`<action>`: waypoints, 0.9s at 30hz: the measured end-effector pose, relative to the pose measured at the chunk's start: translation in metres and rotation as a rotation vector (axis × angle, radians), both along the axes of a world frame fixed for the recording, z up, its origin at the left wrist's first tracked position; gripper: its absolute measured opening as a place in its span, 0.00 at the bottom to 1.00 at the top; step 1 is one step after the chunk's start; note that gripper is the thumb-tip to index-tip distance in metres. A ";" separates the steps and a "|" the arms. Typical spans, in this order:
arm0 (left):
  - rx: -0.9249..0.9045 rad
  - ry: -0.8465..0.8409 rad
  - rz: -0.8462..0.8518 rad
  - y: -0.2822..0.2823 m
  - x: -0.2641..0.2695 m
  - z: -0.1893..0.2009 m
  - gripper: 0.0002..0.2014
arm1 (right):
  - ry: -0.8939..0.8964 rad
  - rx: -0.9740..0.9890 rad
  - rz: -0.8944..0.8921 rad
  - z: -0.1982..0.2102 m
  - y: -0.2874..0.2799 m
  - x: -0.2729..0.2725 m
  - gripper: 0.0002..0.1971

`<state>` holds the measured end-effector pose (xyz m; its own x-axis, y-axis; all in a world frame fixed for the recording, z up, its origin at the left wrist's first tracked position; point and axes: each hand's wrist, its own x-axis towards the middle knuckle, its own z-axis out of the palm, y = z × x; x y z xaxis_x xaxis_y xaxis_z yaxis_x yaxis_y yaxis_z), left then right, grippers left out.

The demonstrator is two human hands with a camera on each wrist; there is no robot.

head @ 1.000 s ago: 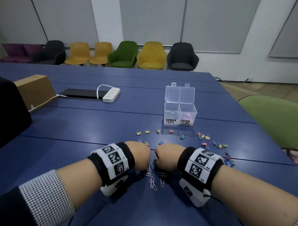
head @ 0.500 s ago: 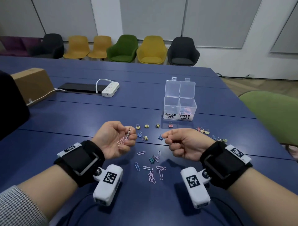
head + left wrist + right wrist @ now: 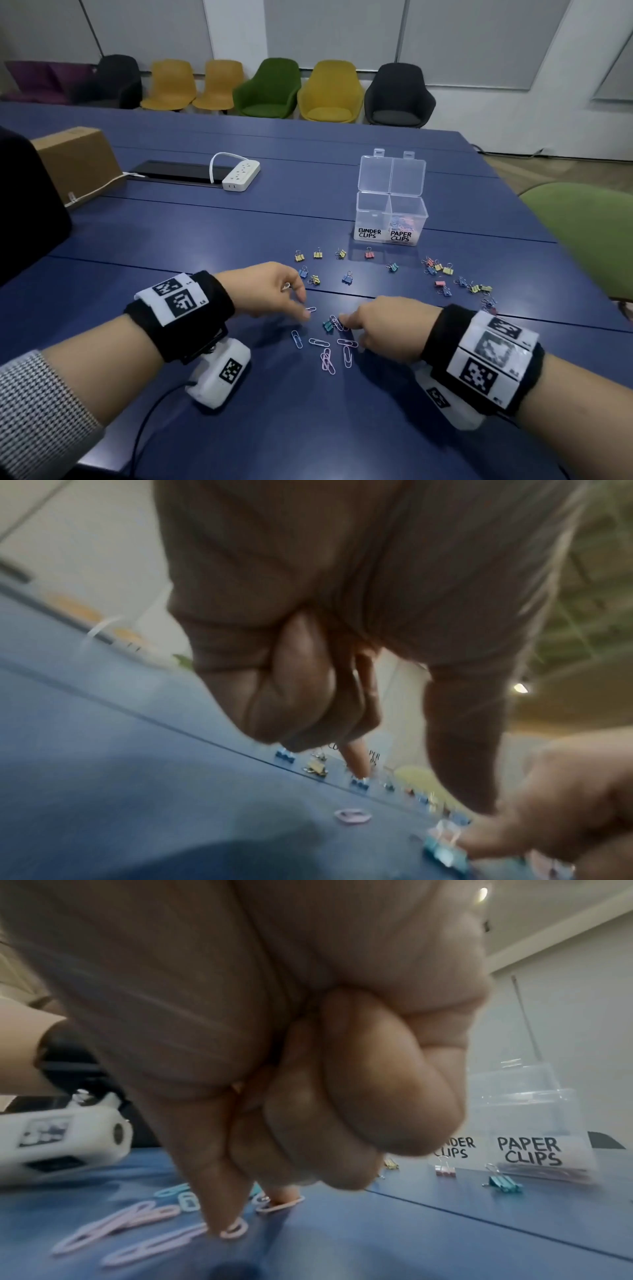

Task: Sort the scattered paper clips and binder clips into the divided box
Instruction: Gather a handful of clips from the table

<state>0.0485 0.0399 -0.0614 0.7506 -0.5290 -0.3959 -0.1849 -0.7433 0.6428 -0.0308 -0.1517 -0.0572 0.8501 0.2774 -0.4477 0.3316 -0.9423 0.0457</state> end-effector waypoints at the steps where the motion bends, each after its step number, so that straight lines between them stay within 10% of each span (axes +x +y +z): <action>1: 0.086 -0.066 -0.096 0.000 0.000 0.000 0.18 | 0.000 0.002 0.005 0.000 -0.001 -0.005 0.25; 11: 0.283 -0.312 -0.316 -0.022 0.001 0.003 0.21 | -0.011 0.189 0.039 0.005 -0.007 -0.011 0.32; 27: 0.311 -0.425 -0.293 -0.019 -0.001 0.006 0.17 | -0.184 0.089 0.136 -0.007 0.014 -0.007 0.14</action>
<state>0.0473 0.0211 -0.0554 0.7175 -0.6453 -0.2624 -0.6035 -0.7639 0.2284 -0.0379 -0.1381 -0.0638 0.8670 0.4266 -0.2575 0.4497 -0.8925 0.0356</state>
